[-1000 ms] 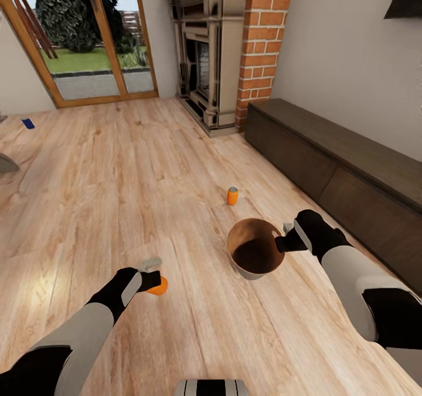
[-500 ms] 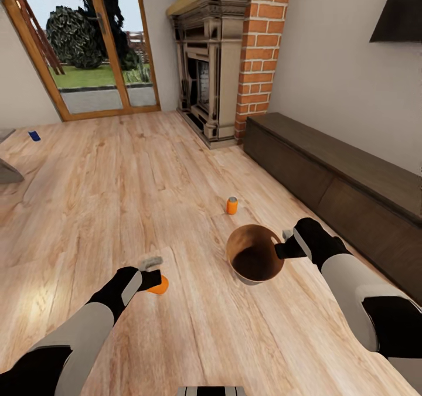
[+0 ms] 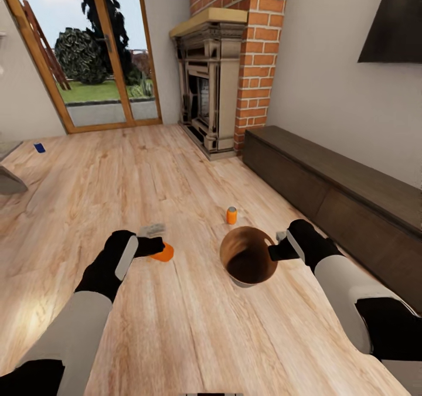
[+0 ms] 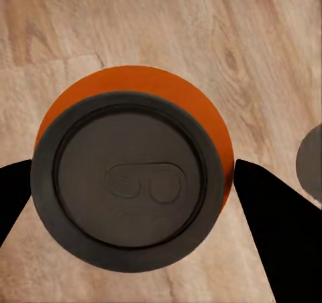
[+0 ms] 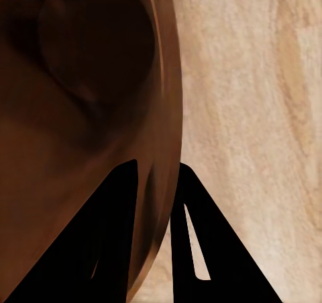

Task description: Put the three can of soda from the living room inside the tash can in the kitchen.

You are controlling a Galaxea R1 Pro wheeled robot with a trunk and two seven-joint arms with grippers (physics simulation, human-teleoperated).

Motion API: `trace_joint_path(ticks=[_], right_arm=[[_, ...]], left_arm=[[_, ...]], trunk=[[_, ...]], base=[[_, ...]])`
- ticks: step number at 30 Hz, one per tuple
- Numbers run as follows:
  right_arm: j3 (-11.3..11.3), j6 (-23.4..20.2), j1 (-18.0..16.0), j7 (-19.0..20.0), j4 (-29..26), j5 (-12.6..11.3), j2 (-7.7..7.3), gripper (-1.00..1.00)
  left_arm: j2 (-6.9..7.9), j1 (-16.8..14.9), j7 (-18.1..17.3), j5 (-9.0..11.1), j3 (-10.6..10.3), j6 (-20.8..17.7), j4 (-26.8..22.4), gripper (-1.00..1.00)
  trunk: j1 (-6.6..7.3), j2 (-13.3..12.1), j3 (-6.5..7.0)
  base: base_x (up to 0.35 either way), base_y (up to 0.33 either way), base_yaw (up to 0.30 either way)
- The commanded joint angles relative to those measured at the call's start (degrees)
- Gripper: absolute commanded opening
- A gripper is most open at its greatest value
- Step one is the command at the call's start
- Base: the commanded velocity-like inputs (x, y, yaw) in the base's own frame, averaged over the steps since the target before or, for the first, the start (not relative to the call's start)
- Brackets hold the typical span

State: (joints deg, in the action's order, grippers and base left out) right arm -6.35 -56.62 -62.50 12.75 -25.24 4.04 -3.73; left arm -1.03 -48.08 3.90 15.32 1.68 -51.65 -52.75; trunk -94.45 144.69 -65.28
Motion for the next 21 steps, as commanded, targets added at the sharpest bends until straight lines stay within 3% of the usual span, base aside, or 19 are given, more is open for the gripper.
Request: trace_joint_path(ticks=[1, 7, 12, 17, 21], right_arm=[[0.16, -0.07, 0.09, 0.11, -0.04, -1.07, 0.21, -1.00], [-0.10, -0.07, 1.44, -5.37, 0.01, -1.29, 2.85, -1.00], [-0.12, -0.07, 1.94, -6.46, 0.03, -1.38, 3.52, -1.00], [-0.10, -0.02, 2.08, -6.64, 0.08, -1.40, 3.68, -1.00], [-0.14, 0.00, 2.11, -6.67, 0.07, -1.37, 3.78, -1.00]], left_arm=[[-0.04, 0.03, 0.00, -0.15, 0.00, -0.85, -1.05, -1.00], [-1.54, 0.08, -0.03, 0.15, -0.03, -6.41, -6.75, -1.00], [-2.98, 0.07, -0.39, 0.43, -0.27, -8.35, -8.28, -1.00], [-3.93, 0.01, -0.66, 2.40, -0.62, -8.35, -8.53, -1.00], [-4.48, -0.06, -0.78, 4.89, -3.02, -8.35, -8.60, -1.00]], trunk=[[0.02, -0.02, 0.23], [0.17, -0.10, 1.56], [0.30, -0.17, 2.67], [0.43, -0.23, 3.77], [0.54, -0.29, 4.66]], base=[[0.000, 0.000, 0.000], [0.000, 0.000, 0.000], [0.000, 0.000, 0.000], [0.000, 0.000, 0.000], [0.000, 0.000, 0.000]])
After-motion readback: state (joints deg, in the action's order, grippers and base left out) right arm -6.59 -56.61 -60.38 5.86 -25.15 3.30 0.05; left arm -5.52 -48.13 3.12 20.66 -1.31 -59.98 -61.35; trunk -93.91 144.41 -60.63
